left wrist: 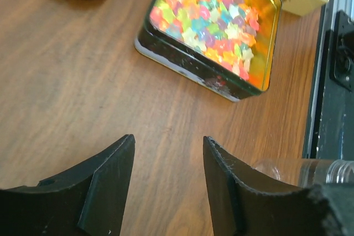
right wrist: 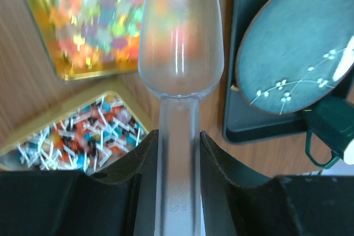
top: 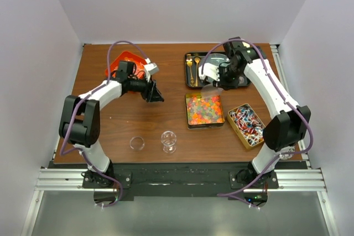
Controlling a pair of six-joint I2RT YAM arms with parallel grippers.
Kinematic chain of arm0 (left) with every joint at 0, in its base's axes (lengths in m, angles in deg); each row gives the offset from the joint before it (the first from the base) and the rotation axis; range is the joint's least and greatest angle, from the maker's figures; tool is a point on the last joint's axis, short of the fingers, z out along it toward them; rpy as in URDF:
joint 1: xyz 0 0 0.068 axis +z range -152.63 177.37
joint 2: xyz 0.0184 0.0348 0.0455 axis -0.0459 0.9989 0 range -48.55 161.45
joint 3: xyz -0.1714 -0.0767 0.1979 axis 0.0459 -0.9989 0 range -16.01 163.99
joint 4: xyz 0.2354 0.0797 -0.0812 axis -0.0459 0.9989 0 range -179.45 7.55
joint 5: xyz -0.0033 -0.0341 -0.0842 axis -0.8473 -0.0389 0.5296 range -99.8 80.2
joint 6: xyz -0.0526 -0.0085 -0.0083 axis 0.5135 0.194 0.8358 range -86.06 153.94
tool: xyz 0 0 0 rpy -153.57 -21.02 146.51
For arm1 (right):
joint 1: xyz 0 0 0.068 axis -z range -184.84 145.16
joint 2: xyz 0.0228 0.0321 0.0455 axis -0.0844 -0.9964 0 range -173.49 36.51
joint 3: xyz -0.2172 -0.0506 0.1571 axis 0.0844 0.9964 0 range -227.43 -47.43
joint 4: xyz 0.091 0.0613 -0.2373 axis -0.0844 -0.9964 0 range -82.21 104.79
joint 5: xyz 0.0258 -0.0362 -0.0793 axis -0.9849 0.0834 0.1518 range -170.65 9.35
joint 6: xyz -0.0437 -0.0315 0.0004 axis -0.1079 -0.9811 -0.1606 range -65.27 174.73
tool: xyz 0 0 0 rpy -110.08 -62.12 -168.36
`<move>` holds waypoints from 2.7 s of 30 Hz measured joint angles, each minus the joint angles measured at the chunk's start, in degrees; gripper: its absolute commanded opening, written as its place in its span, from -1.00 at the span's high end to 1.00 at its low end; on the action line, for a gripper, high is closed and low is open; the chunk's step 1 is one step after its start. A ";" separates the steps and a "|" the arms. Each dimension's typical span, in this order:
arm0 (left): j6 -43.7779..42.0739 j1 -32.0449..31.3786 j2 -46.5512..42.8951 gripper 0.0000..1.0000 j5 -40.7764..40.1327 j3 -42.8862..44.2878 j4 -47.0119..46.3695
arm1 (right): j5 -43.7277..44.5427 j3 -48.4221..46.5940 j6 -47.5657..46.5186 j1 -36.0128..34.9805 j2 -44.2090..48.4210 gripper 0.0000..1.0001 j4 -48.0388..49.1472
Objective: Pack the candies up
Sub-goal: Scoop the fake candies from the storage box.
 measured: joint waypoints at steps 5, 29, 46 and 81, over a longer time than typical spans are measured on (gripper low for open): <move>-0.79 -2.19 -0.76 -0.26 -0.52 -5.09 -3.61 | 5.70 -0.76 -6.82 -0.20 -2.93 1.00 -3.74; 2.93 -10.75 -3.26 -0.42 -3.17 -22.05 -26.97 | 24.11 3.48 -20.59 -9.01 -10.36 1.00 4.76; 11.28 -15.47 2.67 -0.34 0.83 -24.00 -42.73 | 20.98 13.92 -25.81 -10.93 -3.58 1.00 2.71; 25.14 -16.26 12.44 -0.34 2.03 -15.21 -42.32 | 1.25 21.81 9.99 -8.61 -5.77 1.00 9.97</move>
